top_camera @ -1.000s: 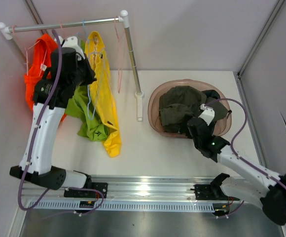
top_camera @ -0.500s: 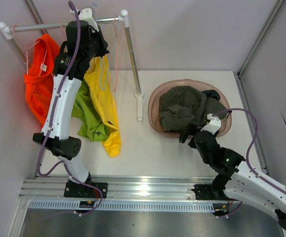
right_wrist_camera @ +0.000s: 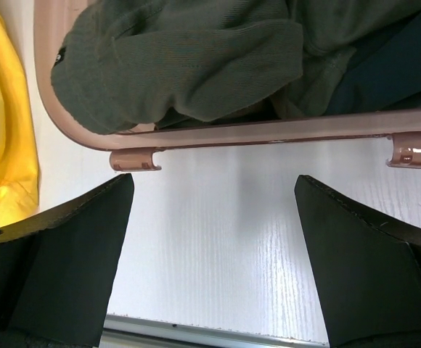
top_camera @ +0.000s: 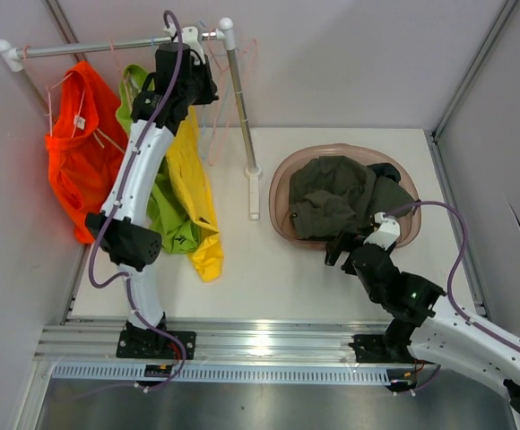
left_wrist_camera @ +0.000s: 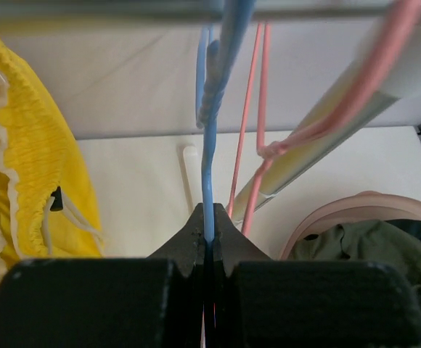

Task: Remove the shorts from the hanger

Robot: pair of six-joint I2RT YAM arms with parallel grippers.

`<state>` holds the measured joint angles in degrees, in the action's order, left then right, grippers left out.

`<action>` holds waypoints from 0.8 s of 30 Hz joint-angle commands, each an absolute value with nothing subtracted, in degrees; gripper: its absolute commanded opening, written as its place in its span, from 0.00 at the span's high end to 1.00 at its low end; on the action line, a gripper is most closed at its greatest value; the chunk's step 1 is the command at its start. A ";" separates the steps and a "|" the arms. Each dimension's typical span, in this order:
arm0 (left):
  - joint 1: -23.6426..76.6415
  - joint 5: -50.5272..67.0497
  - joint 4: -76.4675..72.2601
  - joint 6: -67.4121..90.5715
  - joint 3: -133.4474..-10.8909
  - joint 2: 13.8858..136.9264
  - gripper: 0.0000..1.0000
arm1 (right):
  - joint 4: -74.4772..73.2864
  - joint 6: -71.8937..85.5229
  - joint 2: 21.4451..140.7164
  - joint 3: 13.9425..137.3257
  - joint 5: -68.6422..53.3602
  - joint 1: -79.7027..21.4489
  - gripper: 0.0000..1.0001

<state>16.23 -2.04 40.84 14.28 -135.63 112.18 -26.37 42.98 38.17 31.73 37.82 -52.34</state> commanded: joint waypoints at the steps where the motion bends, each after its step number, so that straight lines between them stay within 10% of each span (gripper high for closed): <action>1: 16.44 -3.78 38.84 12.40 -133.77 109.42 1.00 | -27.24 44.91 36.91 32.43 40.69 -53.87 0.01; 5: 16.44 -3.52 40.78 13.09 -133.77 108.90 0.95 | -29.17 46.58 36.21 32.87 42.45 -55.89 0.01; 8: 16.52 -2.55 41.66 13.71 -133.16 106.35 0.60 | -30.58 48.07 36.04 33.22 43.94 -57.82 0.01; 13: 16.52 -0.97 44.12 14.59 -134.56 99.69 0.38 | -31.99 50.01 36.56 34.36 46.75 -61.61 0.01; 24: 16.26 -10.18 43.95 10.56 -126.05 84.56 0.33 | -35.59 54.48 39.11 37.35 52.20 -69.33 0.00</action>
<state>16.27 -5.34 44.69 13.10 -129.56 86.98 -34.04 50.72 38.94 34.46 46.92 -67.33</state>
